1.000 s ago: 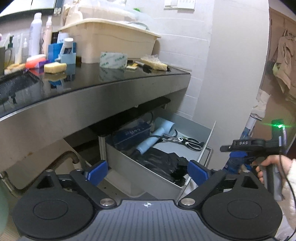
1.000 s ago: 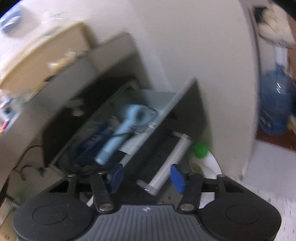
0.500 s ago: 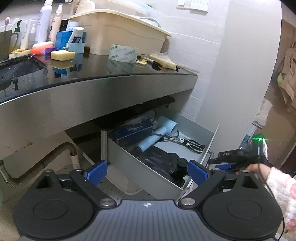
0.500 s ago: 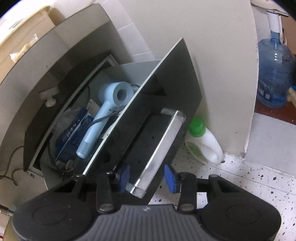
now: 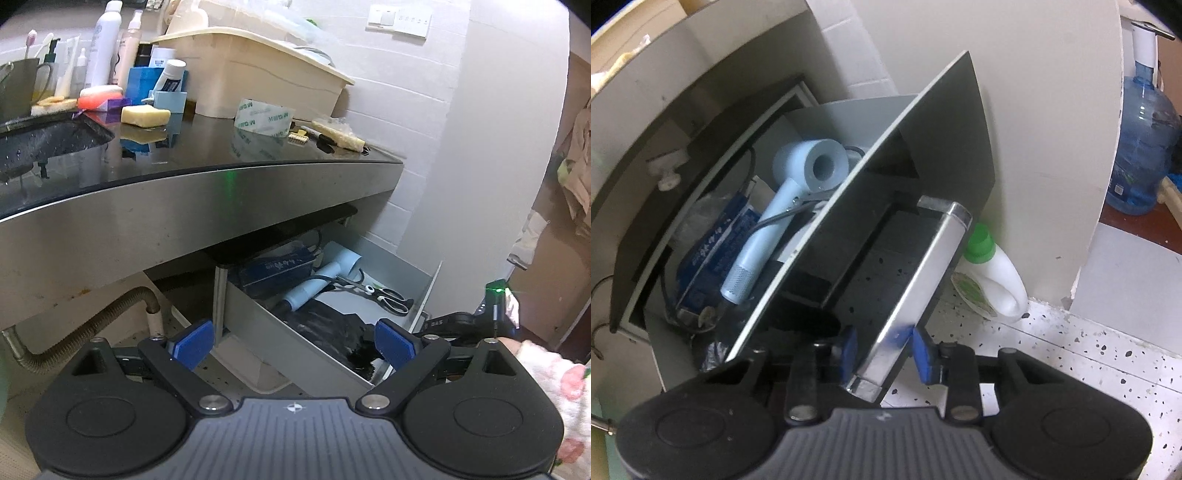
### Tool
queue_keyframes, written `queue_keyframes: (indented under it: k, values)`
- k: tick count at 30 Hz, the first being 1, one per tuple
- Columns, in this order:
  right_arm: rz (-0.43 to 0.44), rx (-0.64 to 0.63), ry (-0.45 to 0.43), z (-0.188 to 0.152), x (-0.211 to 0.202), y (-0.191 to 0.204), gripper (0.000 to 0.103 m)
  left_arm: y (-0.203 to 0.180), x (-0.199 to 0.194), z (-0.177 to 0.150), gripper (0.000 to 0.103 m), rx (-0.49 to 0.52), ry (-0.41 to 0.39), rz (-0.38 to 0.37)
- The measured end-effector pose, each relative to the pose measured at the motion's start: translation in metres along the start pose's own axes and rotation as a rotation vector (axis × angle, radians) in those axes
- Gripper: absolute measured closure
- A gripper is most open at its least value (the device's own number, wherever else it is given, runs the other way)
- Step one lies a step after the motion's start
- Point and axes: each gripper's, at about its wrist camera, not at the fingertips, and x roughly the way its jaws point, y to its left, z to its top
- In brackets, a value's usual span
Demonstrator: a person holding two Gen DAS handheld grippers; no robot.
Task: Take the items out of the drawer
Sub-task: 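Push the black drawer shut by its front panel with the right tool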
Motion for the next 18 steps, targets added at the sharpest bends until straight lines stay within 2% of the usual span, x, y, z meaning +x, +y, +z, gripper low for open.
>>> queue_keyframes:
  k: [5, 18]
  values:
    - [-0.044, -0.006, 0.011, 0.001, 0.010, 0.007, 0.074, 0.004, -0.002, 0.003, 0.009, -0.016, -0.009, -0.005]
    - [-0.064, 0.011, 0.022, 0.002, 0.012, 0.003, 0.075, 0.004, 0.002, 0.012, 0.009, 0.003, -0.025, -0.008]
